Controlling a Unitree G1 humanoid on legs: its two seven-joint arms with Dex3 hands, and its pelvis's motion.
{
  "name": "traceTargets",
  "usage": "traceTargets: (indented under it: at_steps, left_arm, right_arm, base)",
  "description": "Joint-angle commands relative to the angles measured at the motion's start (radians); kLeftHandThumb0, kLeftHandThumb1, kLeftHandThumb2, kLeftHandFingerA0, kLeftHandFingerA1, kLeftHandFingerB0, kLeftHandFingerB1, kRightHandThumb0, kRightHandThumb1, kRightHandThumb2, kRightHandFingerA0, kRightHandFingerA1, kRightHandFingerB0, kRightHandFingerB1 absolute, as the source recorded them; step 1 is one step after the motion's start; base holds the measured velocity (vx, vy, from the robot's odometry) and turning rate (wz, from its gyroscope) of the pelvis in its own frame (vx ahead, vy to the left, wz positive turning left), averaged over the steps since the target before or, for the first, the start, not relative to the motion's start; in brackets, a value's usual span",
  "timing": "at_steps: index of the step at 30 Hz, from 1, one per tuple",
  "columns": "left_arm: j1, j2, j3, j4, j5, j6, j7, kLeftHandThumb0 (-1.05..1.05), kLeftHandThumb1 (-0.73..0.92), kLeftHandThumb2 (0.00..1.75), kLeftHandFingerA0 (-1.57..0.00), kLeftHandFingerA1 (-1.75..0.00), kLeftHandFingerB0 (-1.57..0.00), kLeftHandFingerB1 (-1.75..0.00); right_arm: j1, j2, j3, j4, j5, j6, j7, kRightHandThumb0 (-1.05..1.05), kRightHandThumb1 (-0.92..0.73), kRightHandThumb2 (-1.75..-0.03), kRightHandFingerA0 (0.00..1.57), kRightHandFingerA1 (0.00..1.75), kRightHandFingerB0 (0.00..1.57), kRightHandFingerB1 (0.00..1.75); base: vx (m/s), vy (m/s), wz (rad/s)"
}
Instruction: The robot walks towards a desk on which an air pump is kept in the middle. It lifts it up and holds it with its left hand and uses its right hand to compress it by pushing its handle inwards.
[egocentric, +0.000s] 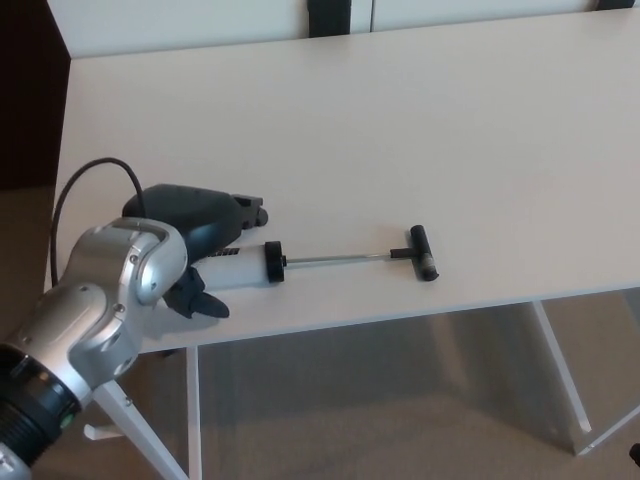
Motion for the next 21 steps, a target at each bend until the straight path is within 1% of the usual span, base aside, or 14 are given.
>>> traceTargets:
  at_steps: [1,3,4,6,7,8,9,10,11,13,15,18,19,21]
  left_arm:
    - [0.016,0.018,-0.047,0.032,0.068,-0.076,-0.008,-0.27,0.68,0.61,-0.85,-1.18,-0.32,-0.31]
    - [0.011,0.023,-0.061,0.036,0.081,-0.082,-0.023,-0.27,0.68,0.61,-0.85,-1.18,-0.32,-0.31]
    - [0.008,0.025,-0.072,0.039,0.090,-0.088,-0.031,-0.18,0.58,0.59,-0.73,-1.40,-0.30,-0.32]
    - [0.004,0.029,-0.087,0.044,0.101,-0.097,-0.040,-0.18,0.58,0.59,-0.73,-1.40,-0.30,-0.32]
    - [0.006,0.031,-0.101,0.050,0.103,-0.108,-0.058,-0.16,0.62,0.58,-0.71,-0.90,-0.41,-0.34]
    - [0.007,0.033,-0.110,0.055,0.103,-0.115,-0.069,-0.16,0.62,0.58,-0.71,-0.90,-0.41,-0.34]
    - [0.012,0.031,-0.120,0.057,0.105,-0.119,-0.079,-0.17,0.58,0.57,-0.76,-0.51,-0.55,-0.39]
    - [0.015,0.030,-0.126,0.059,0.107,-0.121,-0.084,-0.17,0.58,0.57,-0.76,-0.51,-0.55,-0.39]
    - [0.030,0.021,-0.123,0.060,0.100,-0.125,-0.057,-0.23,0.61,0.57,-0.74,-0.59,-0.66,-0.49]
    - [0.045,0.011,-0.112,0.061,0.092,-0.133,-0.022,-0.23,0.61,0.57,-0.74,-0.59,-0.66,-0.49]
    - [0.050,0.005,-0.105,0.063,0.085,-0.135,-0.017,-0.20,0.60,0.57,-0.73,-0.61,-0.68,-0.51]
    - [0.055,-0.002,-0.095,0.066,0.080,-0.138,-0.021,-0.20,0.60,0.57,-0.73,-0.61,-0.68,-0.51]
    - [0.056,-0.002,-0.093,0.063,0.079,-0.140,-0.025,-0.20,0.62,0.58,-0.72,-0.76,-0.66,-0.56]
    - [0.058,-0.003,-0.091,0.059,0.079,-0.144,-0.030,-0.20,0.62,0.58,-0.72,-0.76,-0.66,-0.56]
  right_arm:
    - [-0.011,-0.013,-0.002,-0.005,0.005,0.013,-0.008,-0.33,-0.50,-0.85,0.58,0.62,0.52,0.58]
    - [-0.011,-0.013,-0.002,-0.006,0.006,0.012,-0.005,-0.33,-0.50,-0.85,0.58,0.62,0.52,0.58]
    - [-0.012,-0.013,-0.003,-0.004,0.006,0.012,-0.007,-0.30,-0.60,-0.56,0.64,0.46,0.62,0.44]
    - [-0.014,-0.013,-0.003,-0.002,0.006,0.013,-0.009,-0.30,-0.60,-0.56,0.64,0.46,0.62,0.44]
    - [-0.013,-0.011,-0.003,-0.007,0.006,0.015,-0.011,-0.29,-0.61,-0.57,0.64,0.45,0.62,0.44]
    - [-0.012,-0.010,-0.002,-0.011,0.006,0.016,-0.011,-0.29,-0.61,-0.57,0.64,0.45,0.62,0.44]
    - [-0.012,-0.010,-0.002,-0.012,0.006,0.016,-0.012,-0.31,-0.60,-0.57,0.67,0.47,0.62,0.45]
    - [-0.013,-0.010,-0.003,-0.011,0.006,0.015,-0.013,-0.31,-0.60,-0.57,0.67,0.47,0.62,0.45]
    - [-0.015,-0.011,-0.003,-0.009,0.005,0.014,-0.014,-0.34,-0.51,-0.85,0.60,0.61,0.58,0.60]
    - [-0.017,-0.011,-0.003,-0.008,0.005,0.013,-0.014,-0.34,-0.51,-0.85,0.60,0.61,0.58,0.60]
    - [-0.018,-0.010,-0.003,-0.006,0.005,0.012,-0.014,-0.33,-0.49,-0.86,0.61,0.63,0.56,0.60]
    - [-0.018,-0.010,-0.004,-0.005,0.006,0.010,-0.013,-0.33,-0.49,-0.86,0.61,0.63,0.56,0.60]
    - [-0.016,-0.009,-0.003,-0.009,0.005,0.008,-0.013,-0.35,-0.49,-0.85,0.56,0.60,0.53,0.58]
    - [-0.014,-0.007,-0.002,-0.013,0.004,0.005,-0.013,-0.35,-0.49,-0.85,0.56,0.60,0.53,0.58]
  base:
    - [0.00,0.000,0.00]
    - [0.00,0.000,0.00]
    - [0.00,0.000,0.00]
    - [0.00,0.000,0.00]
    - [0.00,0.000,0.00]
    - [0.00,0.000,0.00]
    - [0.00,0.000,0.00]
    - [0.00,0.000,0.00]
    - [0.00,0.000,0.00]
    - [0.00,0.000,0.00]
    - [0.00,0.000,0.00]
    - [0.00,0.000,0.00]
    - [0.00,0.000,0.00]
    - [0.00,0.000,0.00]
